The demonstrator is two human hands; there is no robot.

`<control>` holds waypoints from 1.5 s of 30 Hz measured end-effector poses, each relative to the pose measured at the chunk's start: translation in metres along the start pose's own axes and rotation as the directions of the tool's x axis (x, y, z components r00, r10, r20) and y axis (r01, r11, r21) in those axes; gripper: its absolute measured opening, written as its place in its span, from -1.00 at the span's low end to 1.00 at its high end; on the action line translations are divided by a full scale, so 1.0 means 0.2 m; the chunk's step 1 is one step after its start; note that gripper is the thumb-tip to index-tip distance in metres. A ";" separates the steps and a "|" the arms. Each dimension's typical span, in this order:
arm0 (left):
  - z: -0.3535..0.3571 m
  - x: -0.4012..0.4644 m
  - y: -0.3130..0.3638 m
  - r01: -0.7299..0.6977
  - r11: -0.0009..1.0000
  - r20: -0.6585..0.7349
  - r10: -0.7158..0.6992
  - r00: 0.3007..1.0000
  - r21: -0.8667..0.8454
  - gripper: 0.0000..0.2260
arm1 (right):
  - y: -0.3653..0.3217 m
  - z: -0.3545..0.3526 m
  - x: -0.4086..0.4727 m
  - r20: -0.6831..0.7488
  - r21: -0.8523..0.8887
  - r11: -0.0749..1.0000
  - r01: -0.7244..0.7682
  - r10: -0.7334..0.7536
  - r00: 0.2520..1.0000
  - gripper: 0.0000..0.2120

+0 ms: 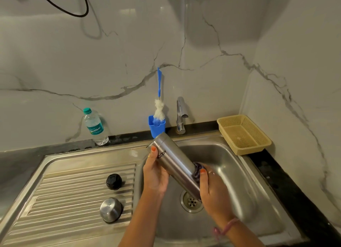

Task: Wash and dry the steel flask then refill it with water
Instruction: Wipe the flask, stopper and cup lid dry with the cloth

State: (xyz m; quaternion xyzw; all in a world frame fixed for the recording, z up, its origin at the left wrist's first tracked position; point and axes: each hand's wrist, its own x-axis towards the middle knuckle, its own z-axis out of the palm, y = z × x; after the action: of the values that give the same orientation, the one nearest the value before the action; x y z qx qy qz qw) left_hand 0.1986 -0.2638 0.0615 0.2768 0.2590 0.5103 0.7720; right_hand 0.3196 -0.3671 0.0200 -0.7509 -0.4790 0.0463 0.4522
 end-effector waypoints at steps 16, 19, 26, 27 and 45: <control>0.00 0.00 -0.09 -0.018 0.997 0.027 0.016 1.000 0.072 -0.70 | -0.09 0.00 0.08 0.144 -0.122 0.974 0.190 -0.172 0.974 -0.40; -0.03 0.04 -0.06 0.004 1.000 -0.021 -0.004 1.000 0.031 -0.56 | 0.10 -0.04 -0.04 0.198 0.068 0.987 0.147 -0.158 0.967 -0.45; -0.03 0.08 -0.09 0.030 0.999 -0.053 -0.030 0.998 -0.012 -0.43 | 0.12 -0.12 -0.01 0.312 0.309 0.951 -0.006 -0.095 0.945 -0.36; -0.03 0.09 -0.09 0.030 0.999 -0.056 -0.030 0.998 -0.013 -0.42 | 0.09 -0.12 0.01 0.306 0.294 0.956 0.004 -0.098 0.947 -0.37; 0.01 0.08 -0.04 -0.038 0.996 0.020 0.037 0.999 0.076 -0.54 | -0.14 -0.02 0.24 0.298 0.146 0.977 0.156 -0.194 0.935 -0.29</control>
State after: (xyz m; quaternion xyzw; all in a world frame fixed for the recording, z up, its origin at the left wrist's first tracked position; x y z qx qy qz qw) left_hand 0.2114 -0.2512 0.0546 0.3155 0.2658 0.5119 0.7535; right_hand 0.3288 -0.3285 0.0598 -0.6600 -0.6054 0.1520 0.4181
